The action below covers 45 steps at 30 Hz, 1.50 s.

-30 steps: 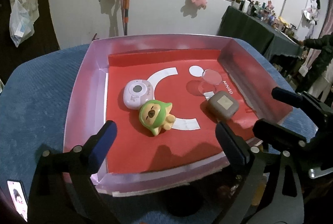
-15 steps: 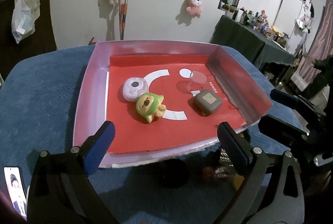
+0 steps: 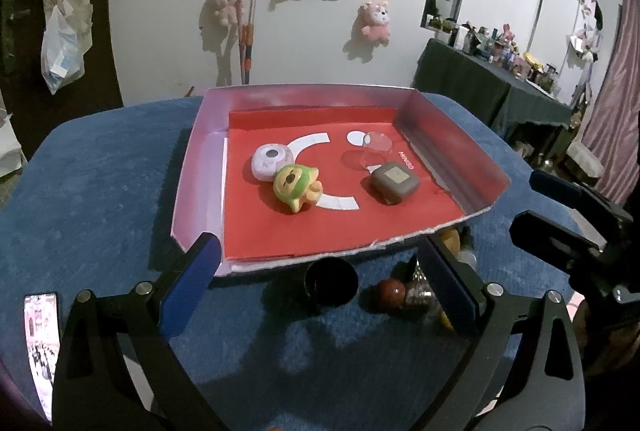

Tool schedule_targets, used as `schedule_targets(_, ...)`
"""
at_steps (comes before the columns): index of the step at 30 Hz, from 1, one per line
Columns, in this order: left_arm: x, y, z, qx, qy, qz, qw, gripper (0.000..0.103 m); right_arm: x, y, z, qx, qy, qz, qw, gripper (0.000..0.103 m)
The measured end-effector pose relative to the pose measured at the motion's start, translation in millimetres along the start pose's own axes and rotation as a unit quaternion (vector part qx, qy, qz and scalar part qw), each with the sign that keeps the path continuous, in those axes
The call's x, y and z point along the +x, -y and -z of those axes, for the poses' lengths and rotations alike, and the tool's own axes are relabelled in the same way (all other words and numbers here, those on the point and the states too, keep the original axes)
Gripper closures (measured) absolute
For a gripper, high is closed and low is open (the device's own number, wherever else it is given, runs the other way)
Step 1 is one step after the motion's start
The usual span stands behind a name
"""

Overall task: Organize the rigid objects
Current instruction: 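Withdraw both grippers from the box toward the items on the table, then grasp the black cup with the left gripper while the right gripper grasps the orange round puff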

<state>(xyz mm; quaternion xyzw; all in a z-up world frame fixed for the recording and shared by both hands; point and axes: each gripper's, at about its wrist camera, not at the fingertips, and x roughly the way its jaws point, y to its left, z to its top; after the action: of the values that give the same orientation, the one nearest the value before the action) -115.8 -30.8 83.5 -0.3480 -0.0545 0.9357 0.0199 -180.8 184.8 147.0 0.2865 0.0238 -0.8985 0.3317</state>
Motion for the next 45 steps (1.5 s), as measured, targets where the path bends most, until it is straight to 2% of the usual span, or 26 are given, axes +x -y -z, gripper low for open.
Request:
schedule_targets(13,-8,4,19,-0.003,-0.003,-0.001,1.0,0.003,-28,-14,27,-0.01,0.029,0.022,0.999,0.0)
schedule_targets(23,-5,6,40,-0.007,-0.021,-0.002,0.9997,0.003,-30,-19,50,-0.013,0.022,0.028,0.999,0.0)
schedule_targets(29,3,4,49,-0.019,-0.038,-0.003,0.9991,0.003,-23,-18,66,-0.009,0.0,0.03,1.0,0.0)
schedule_targets(31,6,2,51,-0.026,-0.045,0.001,0.9987,0.003,-20,-18,71,-0.007,-0.008,0.03,0.999,0.002)
schedule_targets(33,9,0,52,-0.031,-0.049,0.003,0.9983,0.003,-17,-17,76,-0.005,-0.018,0.031,0.999,0.01)
schedule_targets(38,16,-2,54,-0.035,-0.051,0.002,0.9981,0.004,-10,-15,87,-0.004,-0.037,0.031,0.999,0.019)
schedule_targets(45,30,-8,48,-0.037,-0.054,-0.01,0.9978,0.024,9,-17,98,-0.005,-0.069,0.024,0.997,0.038)
